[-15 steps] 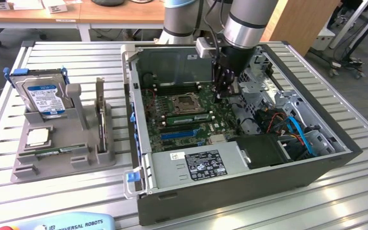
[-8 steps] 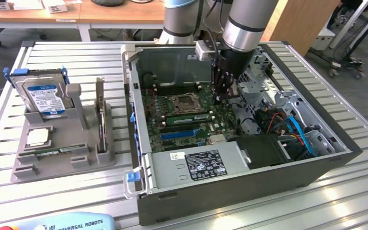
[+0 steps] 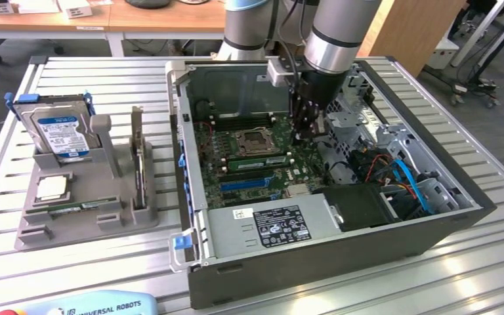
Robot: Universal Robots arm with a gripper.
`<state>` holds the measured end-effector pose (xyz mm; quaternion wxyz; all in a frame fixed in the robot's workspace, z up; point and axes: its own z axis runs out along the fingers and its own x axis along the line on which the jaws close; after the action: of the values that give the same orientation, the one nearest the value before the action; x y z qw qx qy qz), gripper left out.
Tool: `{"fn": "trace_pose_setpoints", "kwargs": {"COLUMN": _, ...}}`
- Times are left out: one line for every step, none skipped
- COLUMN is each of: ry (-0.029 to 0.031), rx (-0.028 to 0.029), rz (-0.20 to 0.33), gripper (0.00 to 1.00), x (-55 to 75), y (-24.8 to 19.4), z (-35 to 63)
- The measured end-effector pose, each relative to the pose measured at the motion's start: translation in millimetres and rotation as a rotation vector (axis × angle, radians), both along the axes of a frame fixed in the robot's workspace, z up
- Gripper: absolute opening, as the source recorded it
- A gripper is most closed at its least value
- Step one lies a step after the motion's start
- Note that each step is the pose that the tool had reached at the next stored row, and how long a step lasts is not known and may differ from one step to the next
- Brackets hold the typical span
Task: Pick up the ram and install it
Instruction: 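Press down the ram until it locks into place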
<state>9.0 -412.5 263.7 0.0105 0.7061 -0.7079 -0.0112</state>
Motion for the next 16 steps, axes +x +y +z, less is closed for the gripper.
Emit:
{"fn": "trace_pose_setpoints", "kwargs": {"ry": 0.0, "rx": 0.0, "rz": 0.0, "gripper": 0.1, "x": 0.1, "y": 0.0, "z": -0.9}}
{"fn": "trace_pose_setpoints", "kwargs": {"ry": -0.0001, "rx": 0.0001, "rz": 0.0, "gripper": 0.1, "x": 0.1, "y": 0.0, "z": -1.9}}
{"fn": "trace_pose_setpoints", "kwargs": {"ry": 0.0, "rx": 0.0, "rz": 0.0, "gripper": 0.1, "x": 0.2, "y": 0.0, "z": -2.7}}
{"fn": "trace_pose_setpoints", "kwargs": {"ry": 0.0, "rx": 0.0, "rz": 0.0, "gripper": 0.1, "x": 0.2, "y": 0.0, "z": -3.5}}
{"fn": "trace_pose_setpoints", "kwargs": {"ry": 0.0, "rx": 0.0, "rz": 0.0, "gripper": 0.1, "x": 0.3, "y": 0.0, "z": -4.4}}
{"fn": "trace_pose_setpoints", "kwargs": {"ry": 0.0, "rx": 0.0001, "rz": 0.0, "gripper": 0.1, "x": 0.4, "y": 0.0, "z": -5.2}}
{"fn": "trace_pose_setpoints", "kwargs": {"ry": 0.0, "rx": 0.0, "rz": 0.0, "gripper": 0.1, "x": 0.4, "y": 0.0, "z": -5.9}}
{"fn": "trace_pose_setpoints", "kwargs": {"ry": 0.0, "rx": 0.0, "rz": 0.0, "gripper": 0.1, "x": 0.4, "y": 0.0, "z": -6.7}}
{"fn": "trace_pose_setpoints", "kwargs": {"ry": 0.0, "rx": 0.0, "rz": 0.0, "gripper": 0.1, "x": 0.4, "y": 0.0, "z": -7.4}}
{"fn": "trace_pose_setpoints", "kwargs": {"ry": 0.0, "rx": 0.0, "rz": 0.0, "gripper": 0.1, "x": 0.5, "y": 0.0, "z": -8.1}}
{"fn": "trace_pose_setpoints", "kwargs": {"ry": 0.0, "rx": 0.0, "rz": 0.0, "gripper": 0.1, "x": 0.5, "y": 0.0, "z": -8.8}}
{"fn": "trace_pose_setpoints", "kwargs": {"ry": 0.0, "rx": 0.0, "rz": 0.0, "gripper": 0.1, "x": 0.6, "y": 0.0, "z": -9.6}}
{"fn": "trace_pose_setpoints", "kwargs": {"ry": 0.0, "rx": 0.0, "rz": 0.0, "gripper": 0.1, "x": 0.6, "y": 0.0, "z": -10.3}}
{"fn": "trace_pose_setpoints", "kwargs": {"ry": 0.0, "rx": -0.0001, "rz": 0.0, "gripper": 0.1, "x": 0.6, "y": 0.0, "z": -11.0}}
{"fn": "trace_pose_setpoints", "kwargs": {"ry": 0.0, "rx": 0.0001, "rz": 0.0, "gripper": 0.1, "x": 0.7, "y": 0.0, "z": -11.7}}
{"fn": "trace_pose_setpoints", "kwargs": {"ry": -0.0001, "rx": 0.0, "rz": 0.0, "gripper": 0.1, "x": 0.7, "y": 0.0, "z": -12.3}}
